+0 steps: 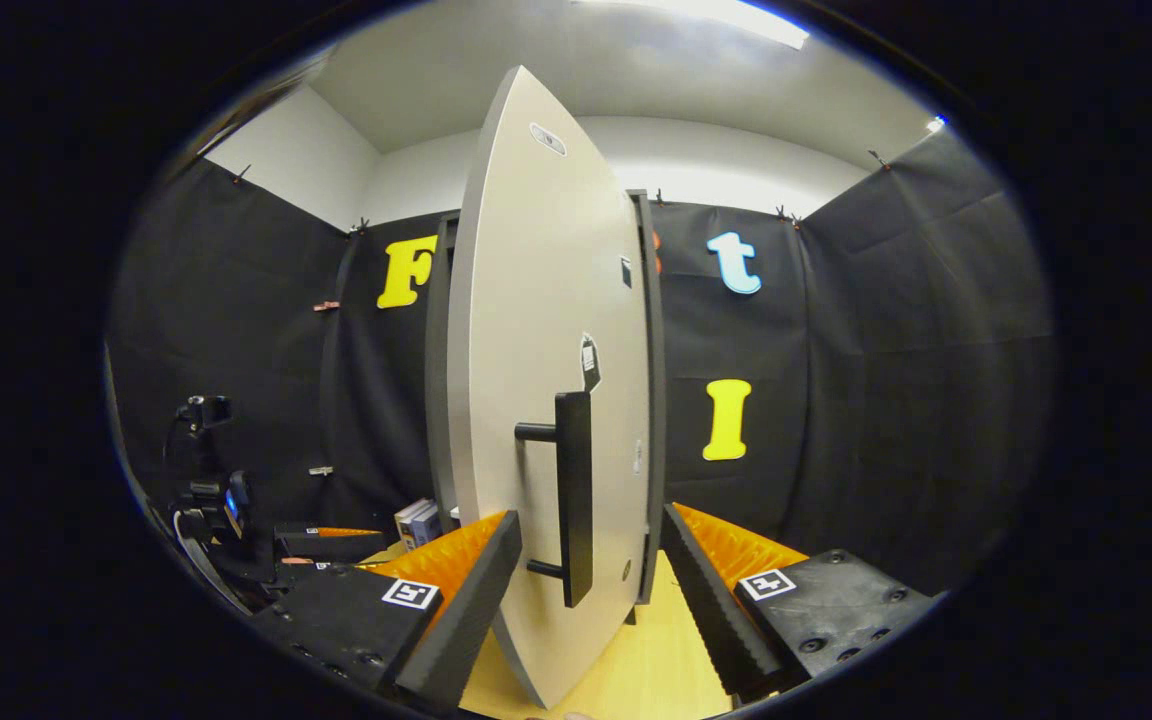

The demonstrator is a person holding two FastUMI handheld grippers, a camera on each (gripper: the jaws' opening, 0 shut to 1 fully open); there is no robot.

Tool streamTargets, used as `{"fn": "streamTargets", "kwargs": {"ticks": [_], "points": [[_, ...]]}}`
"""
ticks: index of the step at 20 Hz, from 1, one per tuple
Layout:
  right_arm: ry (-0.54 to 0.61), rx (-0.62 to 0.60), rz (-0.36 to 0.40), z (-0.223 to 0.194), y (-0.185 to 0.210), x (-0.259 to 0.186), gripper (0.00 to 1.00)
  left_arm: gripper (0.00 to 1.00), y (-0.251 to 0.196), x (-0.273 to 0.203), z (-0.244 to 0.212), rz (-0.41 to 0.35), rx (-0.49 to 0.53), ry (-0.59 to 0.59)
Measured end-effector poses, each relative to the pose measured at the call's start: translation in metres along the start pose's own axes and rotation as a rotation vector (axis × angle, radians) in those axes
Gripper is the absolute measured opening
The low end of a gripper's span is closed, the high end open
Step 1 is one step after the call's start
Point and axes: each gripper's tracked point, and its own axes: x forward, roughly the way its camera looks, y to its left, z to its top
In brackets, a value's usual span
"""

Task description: Open the cabinet door with the right hand, grasp the bottle in the cabinet with the left hand and place it on the coaster, then close the cabinet door with the right hand.

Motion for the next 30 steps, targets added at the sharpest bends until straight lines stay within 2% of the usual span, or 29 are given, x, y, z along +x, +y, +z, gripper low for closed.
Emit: {"fn": "streamTargets", "kwargs": {"ticks": [5, 6, 7, 10, 11, 15, 16, 18, 20, 24, 27, 30], "points": [[-0.002, -0.013, 0.035, -0.017, 0.026, 0.040, 0.92, 0.95, 0.032, -0.033, 0.008, 0.129, -0.003, -0.015], [-0.001, -0.007, 0.029, -0.019, 0.028, 0.047, 0.84, 0.95, 0.035, -0.037, 0.008, 0.146, -0.007, -0.014], [-0.005, 0.010, 0.027, -0.020, 0.030, 0.053, 0.91, 0.92, 0.037, -0.039, 0.009, 0.162, -0.008, -0.012], [-0.003, 0.036, 0.065, -0.023, 0.049, 0.065, 0.92, 0.95, 0.040, -0.044, 0.010, 0.201, -0.005, -0.014], [-0.010, 0.017, 0.075, -0.021, 0.054, 0.068, 0.92, 0.92, 0.040, -0.045, 0.009, 0.211, -0.007, -0.014], [-0.032, -0.049, 0.108, -0.022, 0.074, 0.084, 0.92, 0.95, 0.040, -0.042, 0.010, 0.263, -0.028, -0.026], [-0.040, -0.046, 0.131, -0.022, 0.085, 0.088, 0.91, 0.92, 0.039, -0.041, 0.011, 0.272, -0.033, -0.029], [-0.018, 0.003, 0.200, -0.030, 0.111, 0.096, 0.91, 0.95, 0.042, -0.040, 0.011, 0.295, -0.029, -0.030], [-0.037, 0.026, 0.235, -0.024, 0.125, 0.106, 0.92, 0.95, 0.046, -0.039, 0.014, 0.324, -0.016, -0.037], [-0.064, -0.011, 0.232, -0.018, 0.102, 0.109, 0.93, 0.95, 0.046, -0.037, 0.017, 0.352, -0.019, -0.048], [-0.042, -0.045, 0.166, -0.031, 0.064, 0.107, 0.93, 0.95, 0.042, -0.026, 0.021, 0.345, -0.025, -0.053], [-0.015, -0.022, 0.124, -0.043, 0.041, 0.103, 0.94, 0.95, 0.031, -0.007, 0.023, 0.319, -0.017, -0.056]]}}
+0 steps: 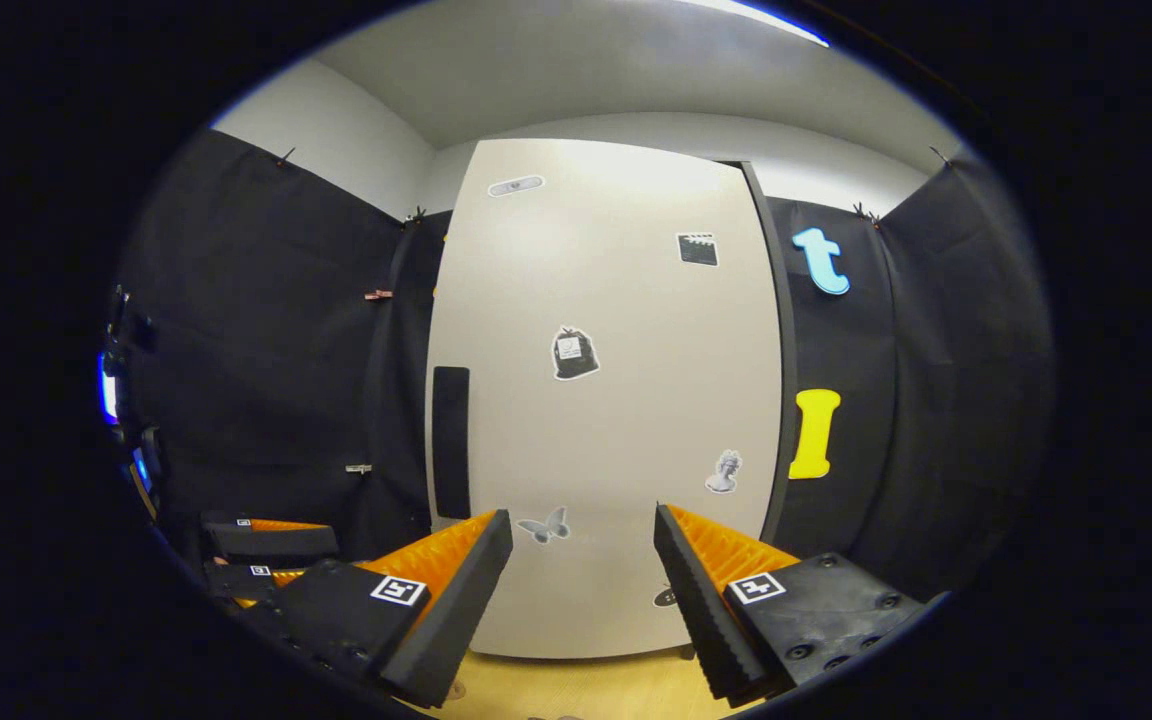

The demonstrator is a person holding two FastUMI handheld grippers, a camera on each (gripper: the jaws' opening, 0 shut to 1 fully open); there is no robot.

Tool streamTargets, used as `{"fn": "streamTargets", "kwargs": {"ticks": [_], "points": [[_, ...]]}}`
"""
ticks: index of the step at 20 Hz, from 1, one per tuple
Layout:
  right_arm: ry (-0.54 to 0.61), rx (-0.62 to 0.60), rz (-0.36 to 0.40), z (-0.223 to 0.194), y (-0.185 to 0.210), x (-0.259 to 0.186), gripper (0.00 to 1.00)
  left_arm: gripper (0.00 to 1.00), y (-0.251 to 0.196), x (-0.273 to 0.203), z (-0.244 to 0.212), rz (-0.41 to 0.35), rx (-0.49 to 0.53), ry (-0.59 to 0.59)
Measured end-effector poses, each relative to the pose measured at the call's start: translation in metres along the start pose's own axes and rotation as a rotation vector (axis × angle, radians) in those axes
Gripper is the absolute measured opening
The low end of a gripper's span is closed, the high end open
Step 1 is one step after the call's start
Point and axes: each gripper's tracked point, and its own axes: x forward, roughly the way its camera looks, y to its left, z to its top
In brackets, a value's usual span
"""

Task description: Open the cabinet door with the right hand, grasp the bottle in the cabinet with the left hand and place it on the coaster, then close the cabinet door with the right hand.

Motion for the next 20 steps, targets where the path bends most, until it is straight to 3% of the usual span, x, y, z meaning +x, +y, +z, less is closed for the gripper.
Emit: {"fn": "streamTargets", "kwargs": {"ticks": [9, 13, 20], "points": [[-0.007, 0.007, -0.078, -0.006, -0.040, 0.008, 0.94, 0.95, -0.011, 0.029, 0.005, -0.026, 0.015, -0.003], [0.010, 0.005, -0.091, -0.012, -0.040, 0.005, 0.93, 0.95, -0.005, 0.031, 0.013, -0.023, 0.044, -0.030], [0.004, -0.023, -0.125, -0.014, -0.040, -0.004, 0.94, 0.95, -0.013, 0.039, 0.004, -0.092, 0.027, 0.011]]}}
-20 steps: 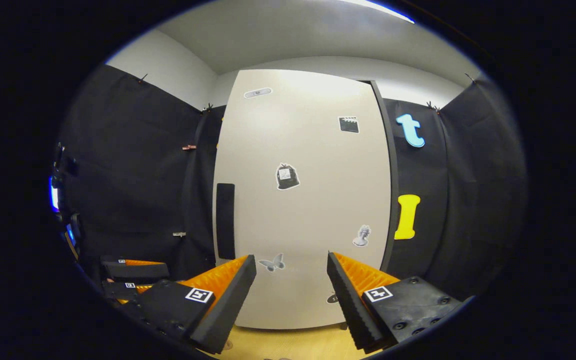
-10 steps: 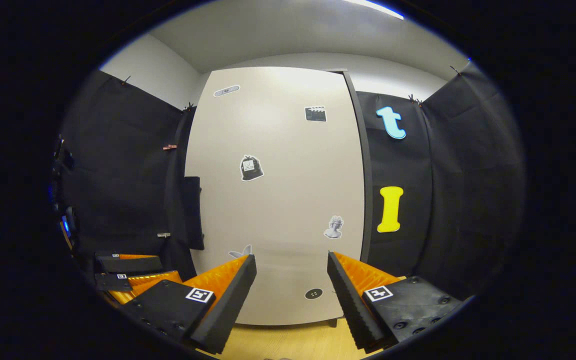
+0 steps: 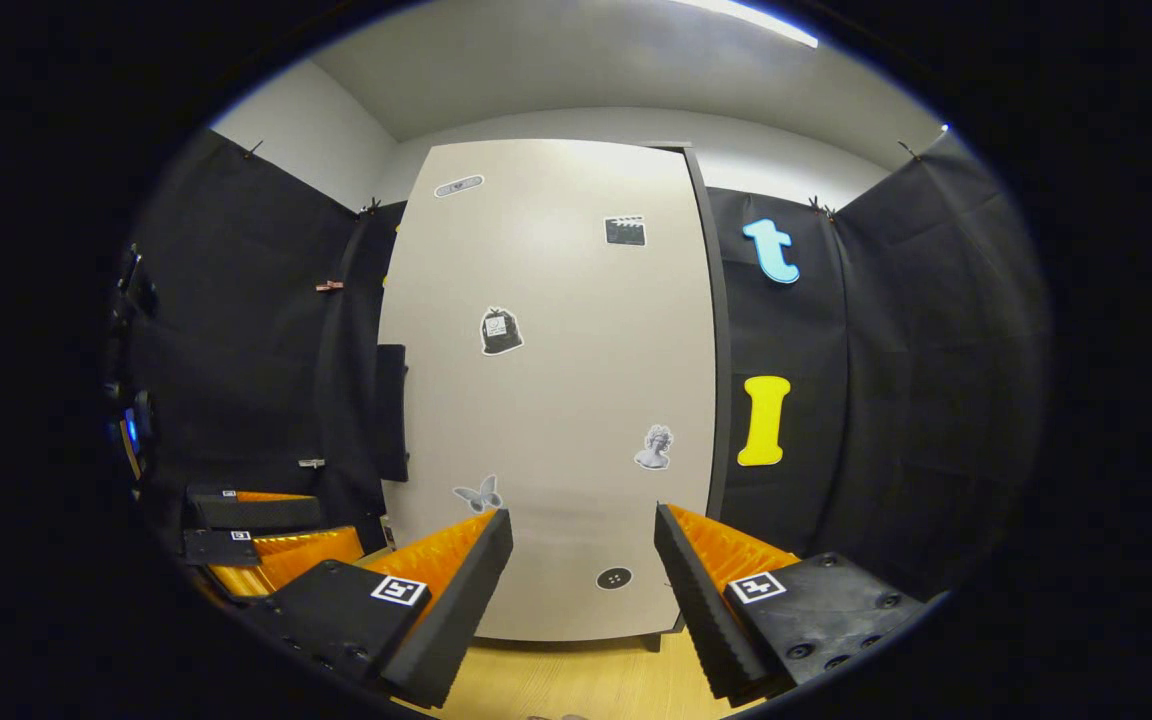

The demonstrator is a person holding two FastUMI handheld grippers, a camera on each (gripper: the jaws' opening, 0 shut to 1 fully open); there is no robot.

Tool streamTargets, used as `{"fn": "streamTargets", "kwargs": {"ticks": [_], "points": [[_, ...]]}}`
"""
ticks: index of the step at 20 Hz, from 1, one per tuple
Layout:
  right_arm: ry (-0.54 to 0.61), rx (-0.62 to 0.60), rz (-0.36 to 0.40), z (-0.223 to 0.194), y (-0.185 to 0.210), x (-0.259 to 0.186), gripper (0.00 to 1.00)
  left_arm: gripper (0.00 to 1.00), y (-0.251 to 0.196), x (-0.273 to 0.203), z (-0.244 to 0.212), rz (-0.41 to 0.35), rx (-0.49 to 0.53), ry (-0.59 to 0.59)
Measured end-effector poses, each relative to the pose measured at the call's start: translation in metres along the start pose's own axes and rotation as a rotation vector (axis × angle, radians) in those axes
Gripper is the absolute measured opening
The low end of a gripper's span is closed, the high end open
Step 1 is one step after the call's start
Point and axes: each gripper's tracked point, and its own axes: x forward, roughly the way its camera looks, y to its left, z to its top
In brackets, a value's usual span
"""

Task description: Open the cabinet door with the right hand, grasp the bottle in the cabinet with the left hand and place it on the coaster, then close the cabinet door with the right hand.

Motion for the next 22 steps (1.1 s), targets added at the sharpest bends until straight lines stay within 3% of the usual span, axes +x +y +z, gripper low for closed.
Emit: {"fn": "streamTargets", "kwargs": {"ticks": [10, 22], "points": [[0.002, 0.015, -0.039, 0.000, 0.000, -0.009, 0.94, 0.95, -0.003, 0.005, -0.002, -0.060, 0.009, 0.007], [0.008, 0.000, -0.039, -0.004, 0.009, 0.001, 0.94, 0.95, 0.007, 0.010, -0.004, -0.049, -0.010, 0.012]]}}
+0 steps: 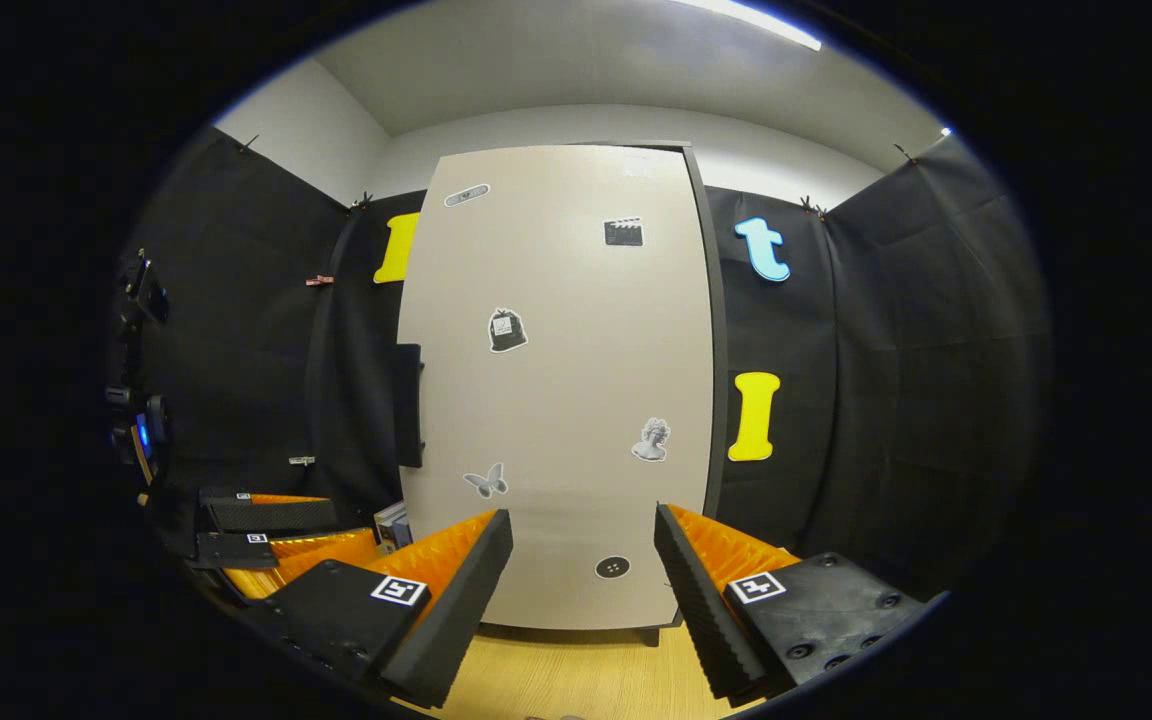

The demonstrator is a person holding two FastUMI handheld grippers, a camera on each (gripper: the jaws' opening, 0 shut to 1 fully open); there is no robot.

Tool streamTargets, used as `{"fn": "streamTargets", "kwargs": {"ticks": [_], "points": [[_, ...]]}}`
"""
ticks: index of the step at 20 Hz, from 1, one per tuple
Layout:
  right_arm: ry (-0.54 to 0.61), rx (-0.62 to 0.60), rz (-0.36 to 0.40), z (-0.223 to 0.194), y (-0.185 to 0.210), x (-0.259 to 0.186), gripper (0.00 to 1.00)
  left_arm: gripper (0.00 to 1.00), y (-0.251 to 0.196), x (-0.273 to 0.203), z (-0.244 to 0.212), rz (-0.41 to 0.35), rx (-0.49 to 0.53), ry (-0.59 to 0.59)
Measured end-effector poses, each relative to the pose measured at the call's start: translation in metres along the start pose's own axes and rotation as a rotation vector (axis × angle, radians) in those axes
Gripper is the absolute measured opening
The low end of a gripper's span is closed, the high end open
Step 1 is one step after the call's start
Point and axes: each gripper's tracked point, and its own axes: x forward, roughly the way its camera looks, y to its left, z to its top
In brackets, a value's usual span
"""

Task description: Open the cabinet door with the right hand, grasp the bottle in the cabinet with the left hand and place it on the coaster, then close the cabinet door with the right hand.

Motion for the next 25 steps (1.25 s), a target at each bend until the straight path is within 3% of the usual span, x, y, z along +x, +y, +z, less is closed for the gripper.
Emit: {"fn": "streamTargets", "kwargs": {"ticks": [25], "points": [[0.047, 0.030, -0.011, -0.009, 0.006, 0.005, 0.94, 0.95, -0.002, -0.003, 0.016, -0.002, 0.015, -0.038]]}}
